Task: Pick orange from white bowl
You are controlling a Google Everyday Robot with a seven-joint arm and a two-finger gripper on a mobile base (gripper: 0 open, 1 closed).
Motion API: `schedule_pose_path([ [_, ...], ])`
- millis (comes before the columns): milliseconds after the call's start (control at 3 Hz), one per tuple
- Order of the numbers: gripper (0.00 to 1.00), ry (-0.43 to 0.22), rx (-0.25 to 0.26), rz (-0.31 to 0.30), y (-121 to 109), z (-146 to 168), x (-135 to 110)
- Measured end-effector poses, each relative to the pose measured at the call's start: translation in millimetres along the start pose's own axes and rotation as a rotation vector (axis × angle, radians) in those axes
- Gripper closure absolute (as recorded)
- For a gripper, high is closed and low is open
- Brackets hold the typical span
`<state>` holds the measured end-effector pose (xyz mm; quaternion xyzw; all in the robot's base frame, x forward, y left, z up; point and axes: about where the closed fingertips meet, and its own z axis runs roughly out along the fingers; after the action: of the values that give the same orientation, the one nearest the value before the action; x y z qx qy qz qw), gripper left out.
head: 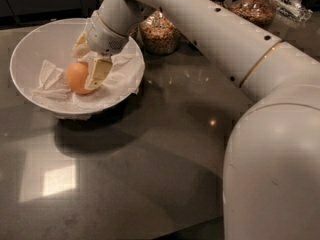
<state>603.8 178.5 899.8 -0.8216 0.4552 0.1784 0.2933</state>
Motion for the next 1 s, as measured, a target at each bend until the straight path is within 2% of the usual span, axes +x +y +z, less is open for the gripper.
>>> schedule_pose_path([
  [333,0.35,-0.006,-0.026,0.003,0,13,1],
  [1000,0.3,-0.039,-0.083,-0.006,-1,40,-2],
])
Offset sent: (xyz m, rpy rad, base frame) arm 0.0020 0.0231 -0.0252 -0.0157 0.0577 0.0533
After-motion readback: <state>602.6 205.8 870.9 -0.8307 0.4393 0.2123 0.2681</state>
